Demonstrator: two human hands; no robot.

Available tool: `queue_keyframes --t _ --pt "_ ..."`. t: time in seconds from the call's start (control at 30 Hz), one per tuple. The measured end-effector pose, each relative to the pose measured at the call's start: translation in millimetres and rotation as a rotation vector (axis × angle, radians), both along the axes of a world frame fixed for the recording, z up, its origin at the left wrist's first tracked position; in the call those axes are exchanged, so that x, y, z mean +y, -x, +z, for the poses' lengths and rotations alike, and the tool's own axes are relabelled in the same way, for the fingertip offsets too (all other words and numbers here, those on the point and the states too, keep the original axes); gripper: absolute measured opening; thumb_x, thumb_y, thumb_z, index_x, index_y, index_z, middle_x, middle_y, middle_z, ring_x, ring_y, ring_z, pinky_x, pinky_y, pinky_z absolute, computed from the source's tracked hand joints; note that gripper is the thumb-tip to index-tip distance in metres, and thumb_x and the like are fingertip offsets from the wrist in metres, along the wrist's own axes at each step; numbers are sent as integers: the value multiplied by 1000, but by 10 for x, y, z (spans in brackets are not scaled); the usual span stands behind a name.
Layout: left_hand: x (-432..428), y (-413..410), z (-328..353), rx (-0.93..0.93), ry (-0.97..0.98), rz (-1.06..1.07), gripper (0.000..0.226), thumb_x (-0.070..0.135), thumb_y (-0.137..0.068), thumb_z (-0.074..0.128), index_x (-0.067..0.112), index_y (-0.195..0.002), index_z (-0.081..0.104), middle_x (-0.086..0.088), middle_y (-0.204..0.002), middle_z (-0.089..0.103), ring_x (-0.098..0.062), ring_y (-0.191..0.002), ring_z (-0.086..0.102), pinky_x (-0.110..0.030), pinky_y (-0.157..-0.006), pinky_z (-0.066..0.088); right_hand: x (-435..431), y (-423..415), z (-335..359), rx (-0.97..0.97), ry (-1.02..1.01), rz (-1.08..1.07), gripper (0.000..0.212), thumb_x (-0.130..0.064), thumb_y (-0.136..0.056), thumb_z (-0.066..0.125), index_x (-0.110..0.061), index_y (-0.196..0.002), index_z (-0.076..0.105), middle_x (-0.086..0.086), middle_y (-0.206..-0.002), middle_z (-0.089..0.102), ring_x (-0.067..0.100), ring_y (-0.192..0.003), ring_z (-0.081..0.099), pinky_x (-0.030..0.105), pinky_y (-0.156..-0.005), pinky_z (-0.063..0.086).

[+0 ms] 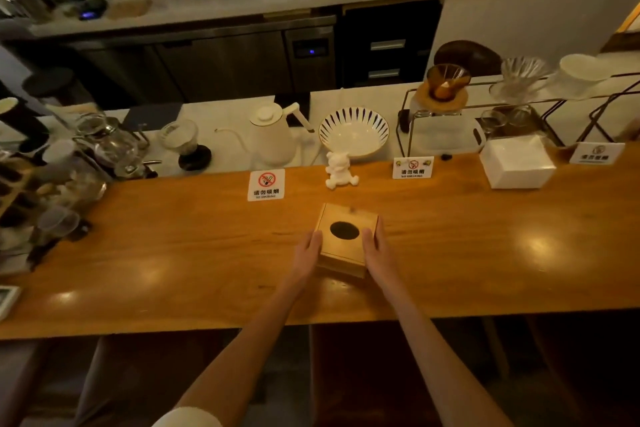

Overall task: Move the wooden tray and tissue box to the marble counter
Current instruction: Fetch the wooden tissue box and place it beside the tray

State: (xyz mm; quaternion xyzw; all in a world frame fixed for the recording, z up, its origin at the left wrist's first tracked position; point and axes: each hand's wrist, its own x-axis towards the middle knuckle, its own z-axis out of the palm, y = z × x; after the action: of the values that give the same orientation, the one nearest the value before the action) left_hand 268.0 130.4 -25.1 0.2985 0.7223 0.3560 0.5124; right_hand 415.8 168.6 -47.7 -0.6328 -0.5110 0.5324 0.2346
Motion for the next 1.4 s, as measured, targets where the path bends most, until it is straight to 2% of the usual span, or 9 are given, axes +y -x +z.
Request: queue_keyframes --t 0.17,0.27,0.5,0.63,0.73,0.83,0.93,1.1,1.4 --pt "-50 26 -127 16 -27 11 69 68 -91 43 24 -144 49 0 -141 56 -22 -129 51 -43 -111 41 -70 57 48 -12 -14 -28 63 -54 -104 29 -38 -160 2 4 -163 30 31 -145 33 47 -114 33" --pt "-194 119 -183 8 -109 63 91 89 -70 47 29 -137 55 1 -133 62 -21 -124 57 -52 -105 48 -219 87 216 -13 -66 -15 63 -53 -105 29 -37 -160 3 2 -161 34 30 -143 37 46 -112 35" --pt "-1268 372 471 -110 -237 171 48 48 -97 53 24 -138 55 -4 -126 63 -27 -119 59 -55 -98 53 -1086 123 588 100 -213 110 69 -76 -90 35 -53 -152 17 -4 -154 45 24 -138 45 52 -110 44" --pt "-2221 332 645 -134 -332 166 43 50 -98 50 30 -136 58 -4 -126 65 -29 -119 60 -59 -98 52 -1828 -26 681 263 -185 192 65 -68 -93 45 -52 -152 24 -14 -156 37 21 -143 40 56 -109 45" --pt "-2887 84 611 -123 -369 142 47 53 -97 49 32 -138 56 1 -128 66 -24 -122 61 -57 -103 49 -2506 -217 715 374 -86 208 75 -82 -80 50 -66 -146 17 -11 -159 36 20 -142 42 59 -109 43" --pt "-3399 -269 535 -138 -353 101 39 43 -101 49 32 -137 57 6 -123 69 -16 -117 65 -50 -101 52 -3143 -557 699 401 -76 114 65 -71 -81 63 -66 -139 34 -16 -145 51 12 -131 53 51 -106 50" --pt "-3765 -618 449 -215 -316 53 57 52 -92 58 34 -145 47 3 -134 62 -19 -122 61 -54 -103 50 -3596 -1005 636 433 -82 -33 49 -59 -82 70 -71 -123 46 -20 -136 56 10 -124 57 44 -100 54" --pt "-3866 -1402 327 -493 -104 26 88 58 -78 75 51 -148 22 -7 -148 43 -36 -127 56 -65 -100 47 -4052 -1698 515 514 -46 -319 68 -53 -85 71 -50 -144 37 -7 -148 45 23 -130 51 51 -93 57" --pt "-3174 -3180 476 -395 -110 -348 58 51 -89 58 31 -141 44 0 -132 60 -24 -117 64 -54 -99 53 -4211 -3491 422 757 -67 -720 48 -49 -86 67 -29 -125 49 5 -138 53 28 -125 58 55 -96 55"
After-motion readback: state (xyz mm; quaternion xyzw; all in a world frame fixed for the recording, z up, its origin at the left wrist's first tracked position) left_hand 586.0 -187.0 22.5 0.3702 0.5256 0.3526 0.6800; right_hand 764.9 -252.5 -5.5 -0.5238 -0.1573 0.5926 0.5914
